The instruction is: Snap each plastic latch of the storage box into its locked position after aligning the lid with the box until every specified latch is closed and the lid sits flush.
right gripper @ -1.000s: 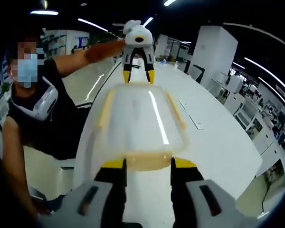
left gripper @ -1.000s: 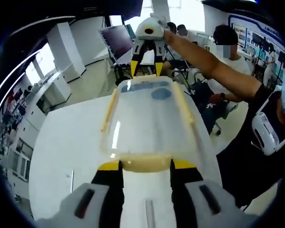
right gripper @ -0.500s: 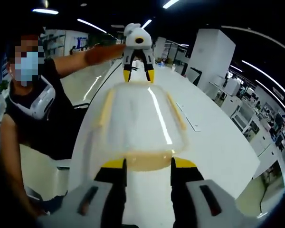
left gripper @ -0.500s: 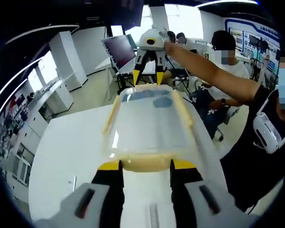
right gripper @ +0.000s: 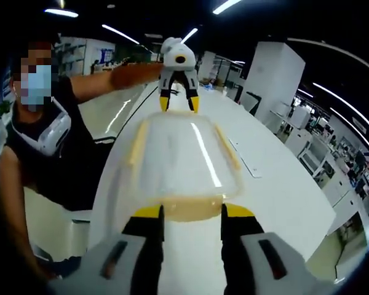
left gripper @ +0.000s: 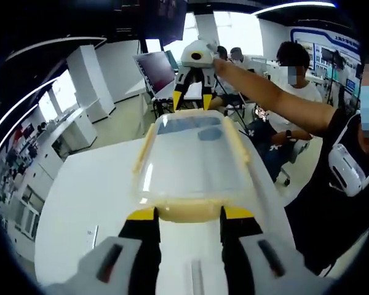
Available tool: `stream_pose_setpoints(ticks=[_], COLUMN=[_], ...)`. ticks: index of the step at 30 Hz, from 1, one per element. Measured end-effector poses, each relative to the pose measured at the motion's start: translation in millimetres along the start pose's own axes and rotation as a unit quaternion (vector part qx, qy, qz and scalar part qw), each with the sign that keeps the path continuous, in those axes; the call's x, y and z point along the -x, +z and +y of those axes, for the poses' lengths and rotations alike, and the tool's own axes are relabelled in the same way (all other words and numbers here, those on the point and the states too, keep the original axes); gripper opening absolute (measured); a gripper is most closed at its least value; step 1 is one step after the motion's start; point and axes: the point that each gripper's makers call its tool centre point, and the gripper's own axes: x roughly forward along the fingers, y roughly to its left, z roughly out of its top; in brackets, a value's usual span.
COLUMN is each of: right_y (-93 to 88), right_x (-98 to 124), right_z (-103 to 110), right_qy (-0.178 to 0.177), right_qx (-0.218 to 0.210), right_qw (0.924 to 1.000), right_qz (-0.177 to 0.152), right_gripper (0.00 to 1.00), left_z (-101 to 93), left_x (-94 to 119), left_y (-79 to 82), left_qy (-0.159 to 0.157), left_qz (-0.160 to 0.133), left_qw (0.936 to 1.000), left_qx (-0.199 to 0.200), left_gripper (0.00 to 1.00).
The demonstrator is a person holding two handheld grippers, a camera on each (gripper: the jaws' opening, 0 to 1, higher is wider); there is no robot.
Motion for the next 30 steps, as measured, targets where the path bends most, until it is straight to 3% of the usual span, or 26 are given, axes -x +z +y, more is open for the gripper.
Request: stream_pose_setpoints(ticks=[30], right_y=[27.9], right_x=[-38], right_z=[14], right_qy=[0.000], right_qx=[-0.001], right_qw=[1.0000], right_qz=[0.010], right_gripper=[0.32], left_z=[2.0], left_x=[37], left_y=[-34.2], left_qy=[-0.006], left_qz=[-0.019], left_qw=[0.9998], left_qx=[0.005], left_gripper=[0.35])
